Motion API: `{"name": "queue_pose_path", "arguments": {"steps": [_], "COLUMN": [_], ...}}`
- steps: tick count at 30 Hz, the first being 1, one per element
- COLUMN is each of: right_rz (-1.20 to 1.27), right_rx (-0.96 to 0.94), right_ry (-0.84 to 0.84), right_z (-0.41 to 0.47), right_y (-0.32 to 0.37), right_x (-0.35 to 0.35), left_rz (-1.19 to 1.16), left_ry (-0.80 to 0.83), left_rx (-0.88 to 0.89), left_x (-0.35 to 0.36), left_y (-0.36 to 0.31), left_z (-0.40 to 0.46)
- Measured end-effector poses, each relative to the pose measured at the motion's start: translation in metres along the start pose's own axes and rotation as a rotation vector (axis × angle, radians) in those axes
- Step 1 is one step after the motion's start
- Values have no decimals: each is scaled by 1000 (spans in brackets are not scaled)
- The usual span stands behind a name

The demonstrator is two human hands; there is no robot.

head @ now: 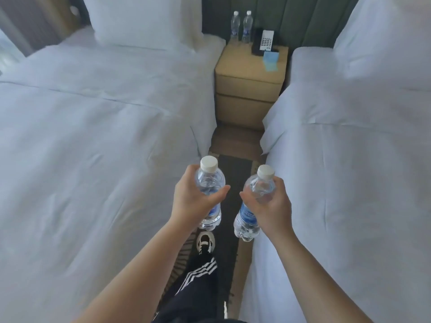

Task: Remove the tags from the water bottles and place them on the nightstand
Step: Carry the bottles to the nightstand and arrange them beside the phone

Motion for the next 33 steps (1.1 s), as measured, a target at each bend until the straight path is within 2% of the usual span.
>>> {"name": "queue_pose_path", "arguments": {"steps": [7,16,26,33], "right_rz": [-23,-5,29,46], "right_rx": [31,36,37,44], "right_ry": [-60,-155,-117,-158], "right_z": [186,372,612,762], "right_y": [33,54,36,41], "right_x": [44,48,20,-20], "left_rz": [1,-26,-82,-76], "left_ry": [81,132,94,83], "left_rx": [53,47,11,1], "left_x": [35,95,224,297], "left_y": [-3,-20,-51,-89], "left_z": [197,391,595,720]}}
Point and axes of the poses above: each hand's wrist, its own z-axis towards the middle knuckle, its own x-axis out of the palm, y = z × x, the point moved 8 cm from there along z, towards the middle knuckle
